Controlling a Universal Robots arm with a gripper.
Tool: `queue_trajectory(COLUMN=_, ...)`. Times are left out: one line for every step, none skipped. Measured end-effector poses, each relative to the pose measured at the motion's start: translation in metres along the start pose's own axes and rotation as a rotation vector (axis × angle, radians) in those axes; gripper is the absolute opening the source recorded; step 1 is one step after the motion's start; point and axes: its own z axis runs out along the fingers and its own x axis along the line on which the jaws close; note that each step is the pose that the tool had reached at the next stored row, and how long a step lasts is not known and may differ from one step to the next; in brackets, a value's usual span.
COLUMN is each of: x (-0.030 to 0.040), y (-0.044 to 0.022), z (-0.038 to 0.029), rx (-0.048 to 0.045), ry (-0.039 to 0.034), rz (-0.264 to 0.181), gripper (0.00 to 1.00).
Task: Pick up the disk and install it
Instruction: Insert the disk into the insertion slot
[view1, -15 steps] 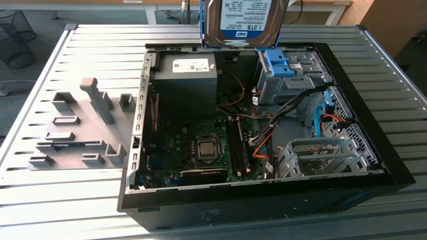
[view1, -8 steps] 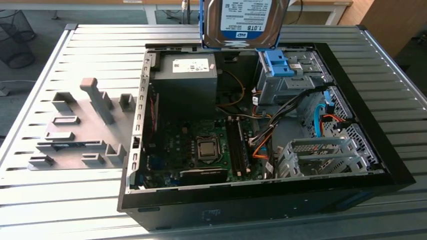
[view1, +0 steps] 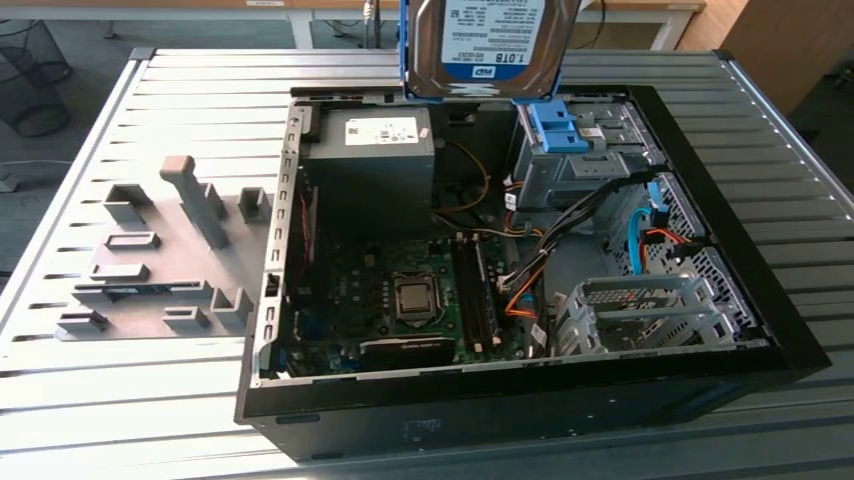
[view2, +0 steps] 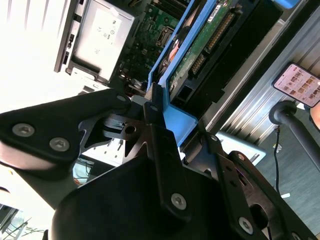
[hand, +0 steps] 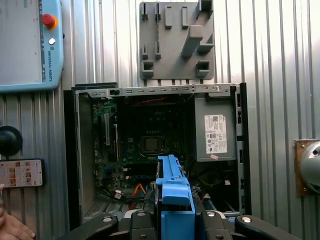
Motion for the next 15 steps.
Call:
queue_trajectory(x=0.0003, y=0.0, z=0.0, rx=0.0, ry=0.0, rz=0.0, gripper=0.36)
queue_trajectory(x=0.0005, y=0.0, z=0.0, rx=0.0, ry=0.0, rz=0.0, gripper=0.36)
queue_trajectory(x=0.0008, y=0.0, z=0.0, rx=0.0, ry=0.0001, rz=0.0, gripper=0.36)
queue_trajectory(x=0.0011, y=0.0, z=0.0, rx=0.0, ry=0.0, rz=0.0, gripper=0.36)
queue_trajectory(x=0.0014, y=-0.0001, z=0.0, rx=-0.0001, ry=0.0001, rz=0.0, gripper=0.36)
queue_trajectory(x=0.0016, y=-0.0001, z=0.0, rx=0.0, ry=0.0001, rz=0.0, gripper=0.36)
queue_trajectory(x=0.0019, y=-0.0001, z=0.0, rx=-0.0001, ry=0.0001, rz=0.0, gripper=0.36)
queue_trajectory(x=0.0023, y=-0.0001, z=0.0, rx=0.0, ry=0.0, rz=0.0, gripper=0.36)
queue_trajectory(x=0.0026, y=-0.0001, z=0.0, rx=0.0, ry=0.0, rz=0.0, gripper=0.36)
queue_trajectory(x=0.0029, y=-0.0002, z=0.0, rx=0.0, ry=0.0, rz=0.0, gripper=0.36)
queue_trajectory(x=0.0032, y=-0.0002, z=0.0001, rx=0.0, ry=0.0, rz=0.0, gripper=0.36)
queue_trajectory(x=0.0034, y=-0.0002, z=0.0, rx=0.0, ry=0.0, rz=0.0, gripper=0.36)
queue_trajectory(x=0.0036, y=-0.0002, z=0.0, rx=-0.0001, ry=0.0001, rz=0.0, gripper=0.36)
queue_trajectory(x=0.004, y=-0.0002, z=0.0, rx=0.0, ry=0.0001, rz=0.0, gripper=0.36)
queue_trajectory(x=0.0041, y=-0.0002, z=0.0, rx=0.0, ry=0.0001, rz=0.0, gripper=0.36)
